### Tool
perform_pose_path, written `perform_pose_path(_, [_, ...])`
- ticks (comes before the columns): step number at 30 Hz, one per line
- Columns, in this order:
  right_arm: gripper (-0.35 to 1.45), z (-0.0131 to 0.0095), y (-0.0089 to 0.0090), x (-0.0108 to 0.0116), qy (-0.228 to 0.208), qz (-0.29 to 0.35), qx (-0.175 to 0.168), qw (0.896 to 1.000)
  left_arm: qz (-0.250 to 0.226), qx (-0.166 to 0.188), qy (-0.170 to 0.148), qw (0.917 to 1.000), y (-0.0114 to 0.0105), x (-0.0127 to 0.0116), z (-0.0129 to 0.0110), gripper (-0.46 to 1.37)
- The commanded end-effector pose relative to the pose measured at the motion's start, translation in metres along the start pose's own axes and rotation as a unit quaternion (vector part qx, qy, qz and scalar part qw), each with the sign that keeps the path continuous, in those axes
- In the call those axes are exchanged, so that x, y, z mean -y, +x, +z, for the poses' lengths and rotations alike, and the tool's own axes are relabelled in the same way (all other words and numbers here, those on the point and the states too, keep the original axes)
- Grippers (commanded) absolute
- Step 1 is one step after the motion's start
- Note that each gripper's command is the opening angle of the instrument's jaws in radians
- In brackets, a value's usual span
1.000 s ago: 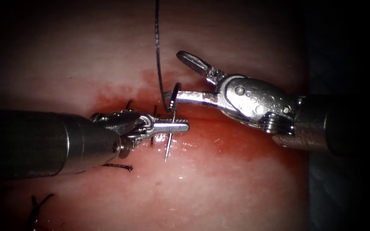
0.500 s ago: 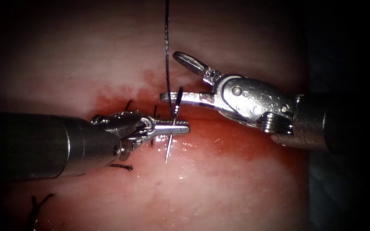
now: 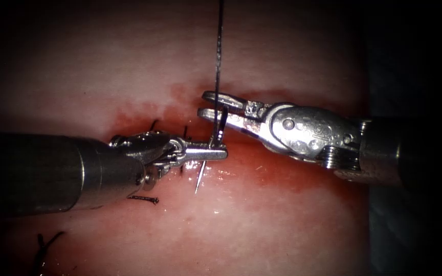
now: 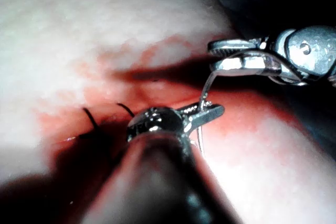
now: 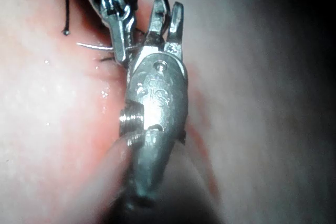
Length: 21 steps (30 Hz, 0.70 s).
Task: Wound Closure
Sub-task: Pass the needle back to the right hand, then pass the needle through the skin above the cut using the right driver
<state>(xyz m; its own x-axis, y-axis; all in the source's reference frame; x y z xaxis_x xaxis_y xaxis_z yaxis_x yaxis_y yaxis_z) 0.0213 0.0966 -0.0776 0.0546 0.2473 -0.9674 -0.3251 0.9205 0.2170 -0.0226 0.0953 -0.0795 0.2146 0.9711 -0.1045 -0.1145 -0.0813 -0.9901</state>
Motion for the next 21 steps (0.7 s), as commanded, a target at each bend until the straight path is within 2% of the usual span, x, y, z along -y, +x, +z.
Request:
perform_pose_path(1, [-0.35, 0.0, -0.0001, 0.0, -0.002, 0.0, 0.001, 1.0, -0.003, 0.0, -0.001, 1.0, 0.0001, -0.0001, 0.0, 0.09])
perform_pose_path(2, [-0.35, 0.0, -0.0002, 0.0, -0.001, 0.0, 0.003, 1.0, -0.003, 0.0, -0.001, 1.0, 0.0001, -0.0001, 0.0001, 0.28])
perform_pose_path(3, [-0.35, 0.0, -0.0002, 0.0, -0.001, -0.001, 0.003, 1.0, -0.003, 0.0, -0.001, 1.0, 0.0001, -0.0001, 0.0001, 0.35])
perform_pose_path(6, [-0.35, 0.0, -0.0004, 0.0, 0.003, -0.001, 0.009, 1.0, -0.003, 0.0, -0.001, 1.0, 0.0001, -0.0001, 0.0002, 0.77])
perform_pose_path(8, [-0.35, -0.0002, -0.0004, -0.0001, 0.006, -0.001, 0.013, 1.0, -0.003, 0.0, -0.001, 1.0, 0.0002, -0.0001, 0.0001, 0.83])
perform_pose_path(10, [-0.35, -0.0004, -0.0006, -0.0004, 0.012, 0.0, 0.018, 1.0, 0.011, 0.0, -0.001, 0.9999, 0.0002, -0.0001, 0.0, 1.02])
perform_pose_path(13, [-0.35, -0.001, -0.001, -0.0013, 0.02, 0.0, 0.028, 0.999, 0.05, -0.007, 0.008, 0.9987, 0.0002, 0.0001, -0.0001, 1.07])
perform_pose_path(14, [-0.35, -0.001, -0.001, -0.0013, 0.02, 0.0, 0.028, 0.999, 0.05, -0.007, 0.008, 0.9987, 0.0002, 0.0001, -0.0001, 1.07])
perform_pose_path(18, [-0.35, -0.0013, -0.0015, -0.0028, 0.023, -0.001, 0.029, 0.999, 0.093, -0.018, 0.02, 0.9953, 0.0001, 0.0004, -0.0005, 1.01])
perform_pose_path(21, [-0.35, -0.0013, -0.002, -0.0041, 0.023, -0.017, 0.03, 0.999, 0.146, -0.011, 0.039, 0.9885, -0.0001, 0.0006, -0.0007, 0.95])
